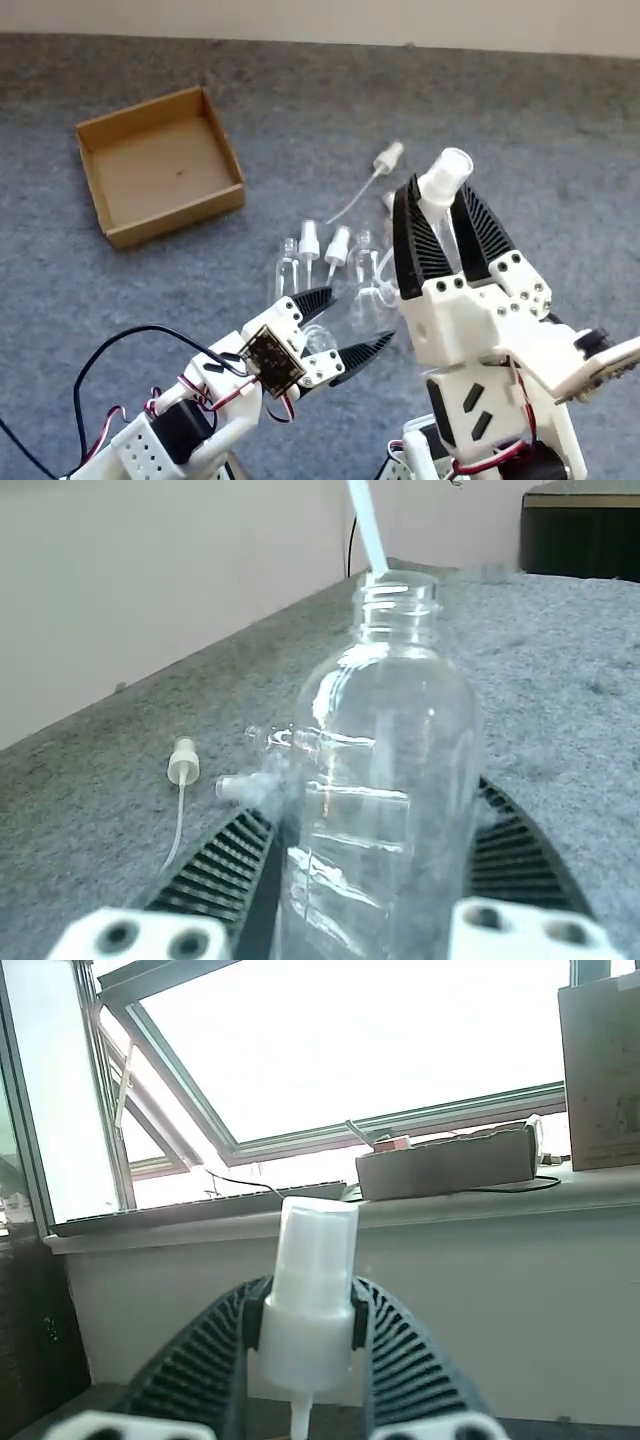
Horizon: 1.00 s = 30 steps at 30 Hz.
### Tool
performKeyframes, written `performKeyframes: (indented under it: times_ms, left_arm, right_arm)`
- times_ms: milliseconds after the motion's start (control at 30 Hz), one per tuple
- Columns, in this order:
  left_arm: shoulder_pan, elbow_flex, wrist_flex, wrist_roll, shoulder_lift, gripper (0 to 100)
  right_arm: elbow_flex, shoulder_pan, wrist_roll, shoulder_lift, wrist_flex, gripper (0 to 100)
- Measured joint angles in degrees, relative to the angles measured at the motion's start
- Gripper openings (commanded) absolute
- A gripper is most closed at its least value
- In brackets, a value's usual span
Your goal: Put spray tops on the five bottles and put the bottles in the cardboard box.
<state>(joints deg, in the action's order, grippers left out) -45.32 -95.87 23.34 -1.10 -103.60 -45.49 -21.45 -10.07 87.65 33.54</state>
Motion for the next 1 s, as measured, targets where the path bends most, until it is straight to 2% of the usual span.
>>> performKeyframes:
  times_ms: [100, 333, 667, 867, 1000]
  left_arm:
    - [-0.1, 0.0, -0.3, 0.0, 0.0, 14]
    - [0.0, 0.0, -0.5, 0.0, 0.0, 0]
    - [0.0, 0.0, -0.5, 0.0, 0.0, 2]
    - [0.0, 0.0, -0.5, 0.0, 0.0, 2]
    - [0.0, 0.0, -0.5, 0.0, 0.0, 2]
  right_arm:
    - [0.0, 0.4, 0.0, 0.0, 0.0, 0.9]
    - [0.0, 0.7, 0.0, 0.0, -4.7, 0.9]
    - [0.0, 6.9, 0.0, 0.0, -9.5, 0.9]
    - [0.0, 6.9, -8.6, 0.0, -9.5, 0.9]
    - [0.0, 7.2, -10.1, 0.0, -9.5, 0.9]
